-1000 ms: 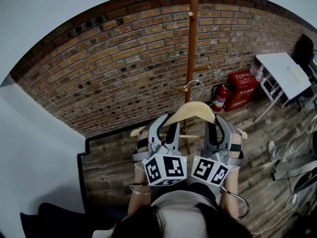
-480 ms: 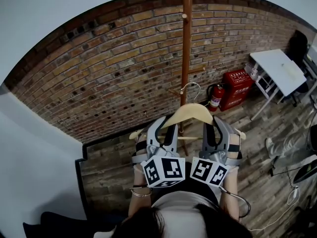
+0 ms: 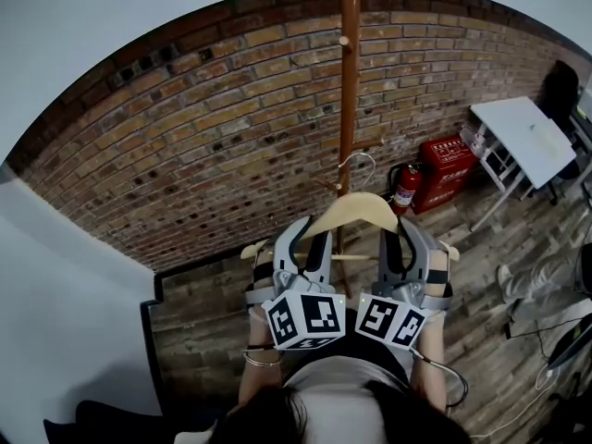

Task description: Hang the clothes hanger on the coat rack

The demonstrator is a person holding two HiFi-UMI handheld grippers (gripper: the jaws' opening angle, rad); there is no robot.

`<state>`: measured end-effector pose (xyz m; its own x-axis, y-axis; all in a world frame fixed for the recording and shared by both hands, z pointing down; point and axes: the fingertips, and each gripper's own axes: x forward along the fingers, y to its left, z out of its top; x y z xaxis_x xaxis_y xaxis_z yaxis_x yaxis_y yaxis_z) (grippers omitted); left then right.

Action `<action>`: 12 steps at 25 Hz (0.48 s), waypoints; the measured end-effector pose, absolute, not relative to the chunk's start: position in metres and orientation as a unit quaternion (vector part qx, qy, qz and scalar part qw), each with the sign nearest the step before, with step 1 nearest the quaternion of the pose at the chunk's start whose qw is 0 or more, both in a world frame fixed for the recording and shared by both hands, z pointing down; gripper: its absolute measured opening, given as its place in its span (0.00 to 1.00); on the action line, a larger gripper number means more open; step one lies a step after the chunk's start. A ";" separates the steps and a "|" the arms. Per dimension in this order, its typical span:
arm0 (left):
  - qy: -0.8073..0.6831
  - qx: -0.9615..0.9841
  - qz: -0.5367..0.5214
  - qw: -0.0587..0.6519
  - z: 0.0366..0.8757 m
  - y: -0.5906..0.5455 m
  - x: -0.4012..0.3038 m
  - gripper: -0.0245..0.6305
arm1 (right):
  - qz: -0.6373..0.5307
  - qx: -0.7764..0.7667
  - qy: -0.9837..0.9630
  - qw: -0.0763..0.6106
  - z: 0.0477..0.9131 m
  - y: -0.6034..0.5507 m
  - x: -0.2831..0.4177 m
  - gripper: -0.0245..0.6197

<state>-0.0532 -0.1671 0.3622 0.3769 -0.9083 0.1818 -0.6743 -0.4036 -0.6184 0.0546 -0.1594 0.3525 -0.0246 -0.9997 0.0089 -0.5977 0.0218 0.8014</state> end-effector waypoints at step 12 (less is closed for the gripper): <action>0.507 -0.785 -0.263 0.238 0.351 -0.221 -0.054 0.24 | -0.322 0.616 -0.652 0.301 0.343 -0.217 0.054 0.22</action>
<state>-0.0543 -0.2214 0.3509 0.3473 -0.9221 0.1707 -0.6715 -0.3716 -0.6411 0.0537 -0.2170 0.3428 -0.0587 -0.9983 -0.0047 -0.6098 0.0321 0.7919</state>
